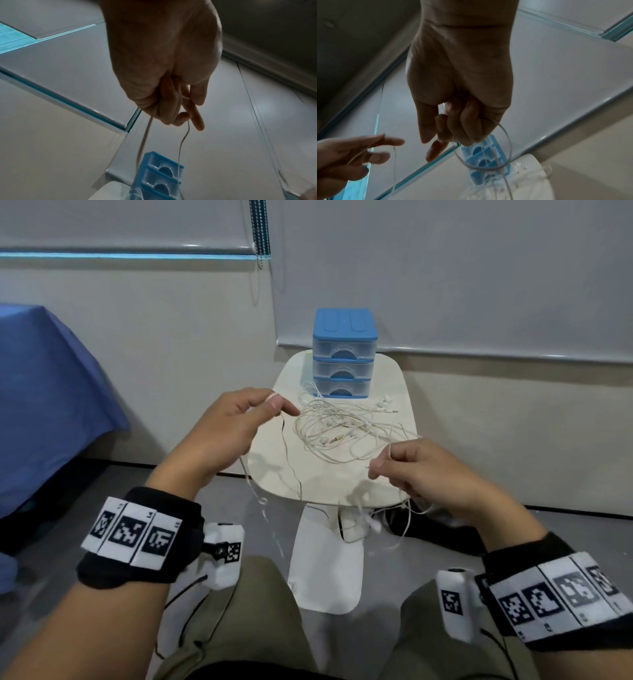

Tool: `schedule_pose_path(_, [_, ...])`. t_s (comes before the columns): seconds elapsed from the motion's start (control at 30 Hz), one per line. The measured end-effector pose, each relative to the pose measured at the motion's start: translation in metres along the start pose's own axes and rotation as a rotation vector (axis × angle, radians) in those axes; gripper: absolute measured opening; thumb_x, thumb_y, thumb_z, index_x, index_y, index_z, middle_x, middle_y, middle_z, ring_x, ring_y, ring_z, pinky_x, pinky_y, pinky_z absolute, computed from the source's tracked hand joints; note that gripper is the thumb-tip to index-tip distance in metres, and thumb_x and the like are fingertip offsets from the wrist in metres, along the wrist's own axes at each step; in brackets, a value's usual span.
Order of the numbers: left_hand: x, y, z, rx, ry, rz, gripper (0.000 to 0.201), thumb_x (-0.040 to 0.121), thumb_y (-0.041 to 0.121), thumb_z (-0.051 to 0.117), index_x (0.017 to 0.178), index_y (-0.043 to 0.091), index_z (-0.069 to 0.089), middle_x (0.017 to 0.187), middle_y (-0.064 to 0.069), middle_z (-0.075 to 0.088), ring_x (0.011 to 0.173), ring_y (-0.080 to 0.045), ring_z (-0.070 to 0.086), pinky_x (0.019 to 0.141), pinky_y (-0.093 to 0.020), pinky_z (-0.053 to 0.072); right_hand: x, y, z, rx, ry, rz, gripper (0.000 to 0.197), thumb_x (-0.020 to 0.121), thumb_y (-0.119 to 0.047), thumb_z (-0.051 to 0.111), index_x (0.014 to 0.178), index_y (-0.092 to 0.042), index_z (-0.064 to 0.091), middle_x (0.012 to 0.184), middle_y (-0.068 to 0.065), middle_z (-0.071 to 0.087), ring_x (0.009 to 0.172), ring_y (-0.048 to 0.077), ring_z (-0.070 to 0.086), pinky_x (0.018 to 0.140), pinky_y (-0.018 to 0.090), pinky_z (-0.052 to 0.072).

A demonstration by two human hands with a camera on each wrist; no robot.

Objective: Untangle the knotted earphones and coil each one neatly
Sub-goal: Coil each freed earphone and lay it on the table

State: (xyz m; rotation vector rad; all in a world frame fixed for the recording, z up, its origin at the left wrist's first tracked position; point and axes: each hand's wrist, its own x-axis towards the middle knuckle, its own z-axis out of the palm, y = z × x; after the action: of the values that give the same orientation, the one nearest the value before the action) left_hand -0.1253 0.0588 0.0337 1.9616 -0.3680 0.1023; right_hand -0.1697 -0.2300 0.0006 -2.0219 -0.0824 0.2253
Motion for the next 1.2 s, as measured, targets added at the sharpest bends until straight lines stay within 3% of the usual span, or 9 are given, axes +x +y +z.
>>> schedule_pose_path(0.13, [0.001, 0.02, -0.01, -0.053, -0.118, -0.013, 0.031, 0.108, 0.04, 0.046, 0.115, 0.039, 0.077, 0.081, -0.002, 0.049, 0.05, -0.014, 0.019, 0.043, -0.02, 0.019, -0.017, -0.021, -0.02, -0.119, 0.022, -0.091, 0.017, 0.099, -0.018, 0.064, 0.09, -0.009, 0.076, 0.047, -0.017, 0.045, 0.041, 0.001, 0.035, 0.046, 0.015, 0.029])
schedule_pose_path(0.27, [-0.006, 0.034, -0.012, 0.046, -0.351, -0.109, 0.032, 0.107, 0.046, 0.045, 0.102, 0.053, 0.075, 0.102, -0.023, 0.06, 0.051, -0.014, 0.02, 0.043, -0.022, 0.018, -0.029, -0.065, -0.037, -0.235, -0.026, -0.228, 0.02, 0.103, -0.014, 0.058, 0.095, -0.008, 0.076, 0.048, -0.02, 0.048, 0.044, -0.001, 0.04, 0.046, 0.011, 0.029])
schedule_pose_path(0.37, [-0.009, 0.033, -0.015, 0.106, -0.463, -0.148, 0.029, 0.106, 0.039, 0.049, 0.116, 0.04, 0.076, 0.08, -0.009, 0.053, 0.055, -0.016, 0.028, 0.047, -0.025, 0.023, -0.036, -0.099, -0.046, -0.346, -0.048, -0.295, 0.024, 0.103, -0.027, 0.058, 0.095, -0.016, 0.078, 0.05, -0.019, 0.044, 0.046, 0.001, 0.039, 0.047, 0.012, 0.029])
schedule_pose_path(0.47, [-0.01, 0.028, -0.02, 0.201, -0.471, -0.097, 0.026, 0.104, 0.025, 0.057, 0.096, 0.023, 0.082, 0.07, -0.003, 0.054, 0.057, -0.017, 0.046, 0.055, -0.028, 0.039, -0.041, -0.131, -0.05, -0.454, -0.093, -0.355, 0.023, 0.102, -0.032, 0.059, 0.094, -0.022, 0.079, 0.054, -0.016, 0.046, 0.05, 0.002, 0.039, 0.055, 0.019, 0.033])
schedule_pose_path(0.63, [-0.011, 0.017, -0.017, 0.293, -0.578, -0.093, 0.007, 0.097, 0.021, 0.071, 0.1, 0.023, 0.076, 0.066, -0.004, 0.057, 0.061, -0.016, 0.054, 0.068, -0.03, 0.045, -0.038, -0.17, -0.054, -0.689, -0.08, -0.445, 0.015, 0.099, -0.03, 0.065, 0.093, -0.023, 0.077, 0.05, -0.021, 0.051, 0.051, 0.001, 0.046, 0.062, 0.018, 0.036])
schedule_pose_path(0.8, [-0.004, 0.041, 0.012, 0.256, -0.609, -0.111, 0.08, 0.082, 0.059, 0.077, 0.149, 0.055, 0.033, 0.084, -0.001, 0.053, 0.071, -0.011, 0.046, 0.071, -0.031, 0.041, -0.02, -0.194, -0.047, -0.838, -0.088, -0.505, 0.014, 0.1, -0.018, 0.064, 0.097, -0.022, 0.077, 0.047, -0.027, 0.051, 0.051, -0.002, 0.048, 0.052, 0.011, 0.031])
schedule_pose_path(0.97, [0.011, 0.076, 0.026, 0.188, -0.511, -0.056, 0.04, 0.103, 0.064, 0.041, 0.133, 0.048, 0.062, 0.122, -0.007, 0.065, 0.065, -0.014, 0.038, 0.076, -0.027, 0.045, -0.005, -0.2, -0.036, -0.956, -0.079, -0.475, 0.018, 0.097, -0.021, 0.066, 0.099, -0.032, 0.079, 0.05, -0.027, 0.051, 0.055, -0.004, 0.049, 0.059, 0.021, 0.034])
schedule_pose_path(1.1, [0.017, 0.078, 0.025, 0.219, -0.452, -0.031, 0.044, 0.107, 0.058, 0.033, 0.118, 0.045, 0.073, 0.128, 0.006, 0.062, 0.064, -0.005, 0.048, 0.09, -0.032, 0.049, -0.007, -0.192, -0.05, -0.938, 0.019, -0.493, 0.016, 0.094, -0.02, 0.068, 0.094, -0.033, 0.076, 0.05, -0.023, 0.052, 0.055, 0.0, 0.049, 0.058, 0.023, 0.035])
schedule_pose_path(1.2, [0.017, 0.075, 0.017, 0.29, -0.484, -0.036, 0.043, 0.106, 0.059, 0.034, 0.117, 0.046, 0.073, 0.123, 0.024, 0.059, 0.088, -0.012, 0.06, 0.098, -0.032, 0.048, -0.008, -0.184, -0.067, -0.895, 0.108, -0.442, 0.02, 0.089, -0.018, 0.071, 0.1, -0.033, 0.064, 0.06, -0.012, 0.063, 0.058, 0.007, 0.052, 0.065, 0.034, 0.045])
